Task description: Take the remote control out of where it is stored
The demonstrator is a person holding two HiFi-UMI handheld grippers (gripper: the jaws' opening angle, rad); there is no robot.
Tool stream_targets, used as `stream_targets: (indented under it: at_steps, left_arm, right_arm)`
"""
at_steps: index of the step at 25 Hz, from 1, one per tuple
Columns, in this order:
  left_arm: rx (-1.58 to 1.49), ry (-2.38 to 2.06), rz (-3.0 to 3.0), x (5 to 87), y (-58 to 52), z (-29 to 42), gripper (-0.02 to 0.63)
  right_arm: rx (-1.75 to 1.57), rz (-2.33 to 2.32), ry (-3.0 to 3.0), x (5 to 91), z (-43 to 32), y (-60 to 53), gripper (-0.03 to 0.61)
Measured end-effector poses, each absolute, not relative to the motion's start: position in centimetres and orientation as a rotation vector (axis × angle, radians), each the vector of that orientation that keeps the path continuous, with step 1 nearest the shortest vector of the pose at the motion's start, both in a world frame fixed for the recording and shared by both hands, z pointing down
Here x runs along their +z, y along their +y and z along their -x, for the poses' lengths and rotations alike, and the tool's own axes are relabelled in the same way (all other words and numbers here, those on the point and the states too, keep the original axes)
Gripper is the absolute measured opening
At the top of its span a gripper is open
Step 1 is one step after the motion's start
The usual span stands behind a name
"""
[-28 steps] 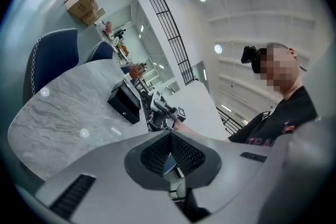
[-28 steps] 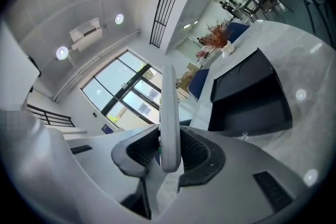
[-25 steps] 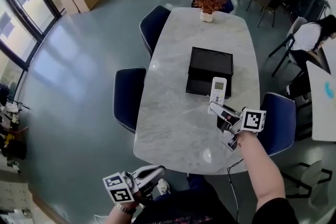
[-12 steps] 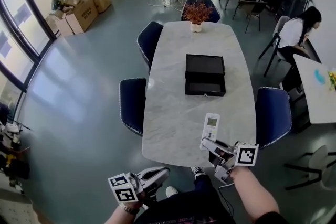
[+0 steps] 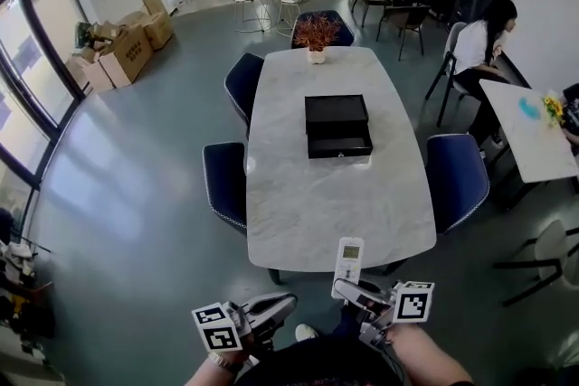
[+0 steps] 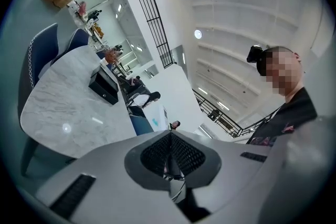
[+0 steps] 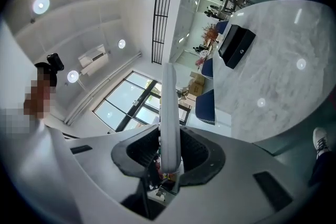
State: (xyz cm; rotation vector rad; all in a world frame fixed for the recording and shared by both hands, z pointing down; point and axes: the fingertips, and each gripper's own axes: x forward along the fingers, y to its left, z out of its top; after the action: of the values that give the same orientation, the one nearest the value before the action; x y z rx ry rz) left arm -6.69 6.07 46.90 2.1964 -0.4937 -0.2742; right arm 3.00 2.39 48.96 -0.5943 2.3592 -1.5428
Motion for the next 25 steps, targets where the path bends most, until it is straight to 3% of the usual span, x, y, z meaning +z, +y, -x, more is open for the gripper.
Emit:
stream_targets:
  at_steps: [12, 25]
  left_arm:
    - [-0.275, -0.434, -2.176, 47.7, 11.1, 6.2, 0.006]
    - [-0.270, -0.417, -2.197, 47.5, 12.1, 4.9, 0.005]
  right_arm:
    - [-1.557, 0.523, 2.369, 47.8, -0.6, 11.0, 0.117]
    - [-1.527, 0.503, 2.421, 47.8, -1.0, 12.9, 0.117]
